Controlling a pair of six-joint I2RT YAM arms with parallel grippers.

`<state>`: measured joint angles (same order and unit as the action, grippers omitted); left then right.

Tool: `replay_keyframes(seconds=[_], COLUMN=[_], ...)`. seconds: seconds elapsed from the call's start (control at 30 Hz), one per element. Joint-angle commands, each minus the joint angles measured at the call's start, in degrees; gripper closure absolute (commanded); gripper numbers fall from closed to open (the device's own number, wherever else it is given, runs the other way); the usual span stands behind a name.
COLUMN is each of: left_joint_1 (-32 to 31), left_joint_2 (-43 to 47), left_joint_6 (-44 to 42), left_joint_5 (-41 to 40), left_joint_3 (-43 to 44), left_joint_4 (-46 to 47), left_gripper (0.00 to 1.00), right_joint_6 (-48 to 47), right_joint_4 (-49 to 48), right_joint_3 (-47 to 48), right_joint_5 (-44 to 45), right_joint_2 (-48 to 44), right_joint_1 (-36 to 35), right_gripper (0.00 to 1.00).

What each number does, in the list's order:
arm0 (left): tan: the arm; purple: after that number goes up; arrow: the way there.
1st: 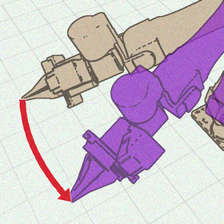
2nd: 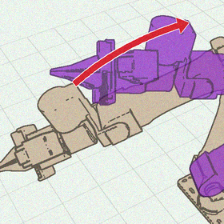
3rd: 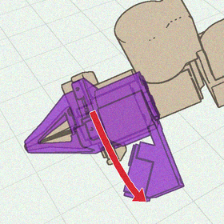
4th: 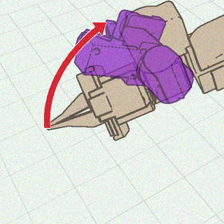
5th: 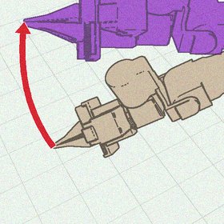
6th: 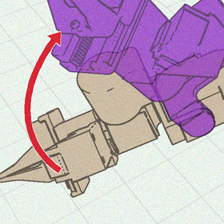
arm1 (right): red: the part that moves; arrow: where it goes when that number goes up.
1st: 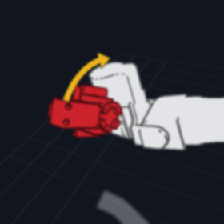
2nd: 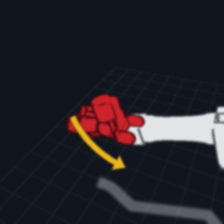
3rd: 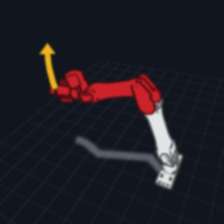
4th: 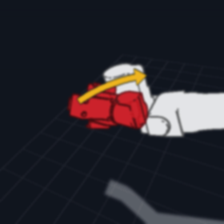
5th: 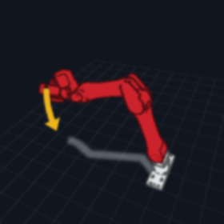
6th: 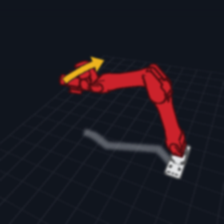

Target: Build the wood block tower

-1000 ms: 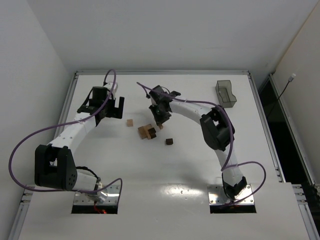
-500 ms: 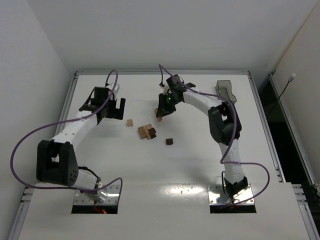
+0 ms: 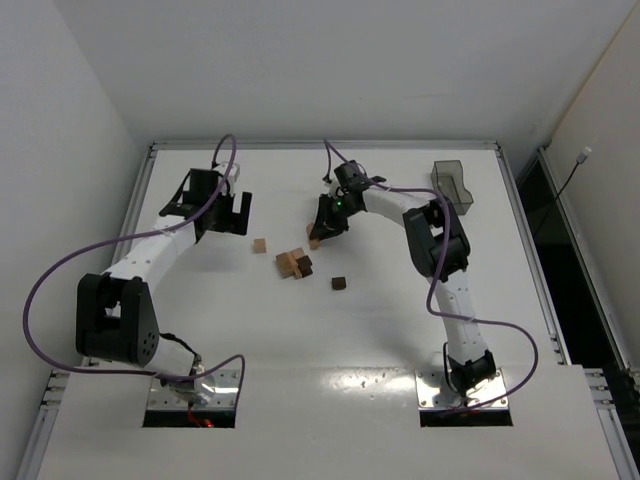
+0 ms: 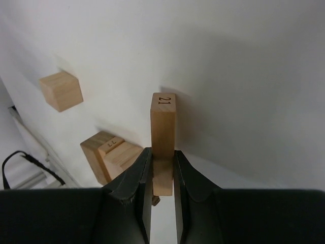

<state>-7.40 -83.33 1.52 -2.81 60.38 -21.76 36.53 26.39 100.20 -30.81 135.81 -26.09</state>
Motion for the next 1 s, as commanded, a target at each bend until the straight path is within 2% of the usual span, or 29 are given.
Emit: replay_keyframes(seconds=[0.0,0.07,0.17,0.2,0.27,0.4,0.57,0.67,0.77,0.8,0.97], left_joint_1=[0.63,0.63,0.63,0.63,0.63,0.63,0.63,0.63,0.63,0.63,0.63], left_joint_2=[-0.78,-0.78,-1.31,-1.31,-1.31,-1.31,-1.31,-1.31,-0.78,-0.26,1.06], left_joint_6=[0.15,0.15,0.15,0.15,0.15,0.15,0.15,0.15,0.68,1.29,2.52], left_joint_5=[0.35,0.35,0.87,0.87,0.88,1.40,1.40,1.40,0.79,0.79,3.15], left_joint_3=[2.20,2.20,2.20,2.20,2.20,2.20,2.20,1.58,0.45,-0.08,-2.01], left_joint_4=[-0.30,-0.30,-0.30,-0.30,-0.30,-0.30,0.31,0.84,1.46,2.06,2.59], left_gripper=[0.00,0.00,0.00,0.00,0.00,0.00,0.00,0.00,0.00,0.00,0.00], right_joint_6=[0.82,0.82,0.82,0.82,0.82,0.30,-2.25,-6.02,-14.01,-19.60,-32.91], right_joint_4=[-2.40,-1.00,0.23,0.24,0.24,1.29,1.83,-0.72,-1.86,-2.39,-3.28], right_joint_3=[2.54,2.54,2.02,2.01,1.31,0.26,-3.77,-8.25,-11.42,-12.91,-18.37], right_joint_5=[3.38,4.96,7.33,7.95,7.96,10.67,15.24,19.72,24.73,25.53,22.37], right_joint_2=[0.24,0.25,0.77,0.77,0.77,0.25,-5.28,-12.92,-21.42,-25.64,-34.72], right_joint_1=[1.30,1.30,2.52,2.53,3.15,4.37,5.61,6.93,6.06,4.74,-0.45], right_gripper=[0.96,0.93,0.81,0.71,0.64,0.41,0.40,0.40,0.43,0.45,0.47])
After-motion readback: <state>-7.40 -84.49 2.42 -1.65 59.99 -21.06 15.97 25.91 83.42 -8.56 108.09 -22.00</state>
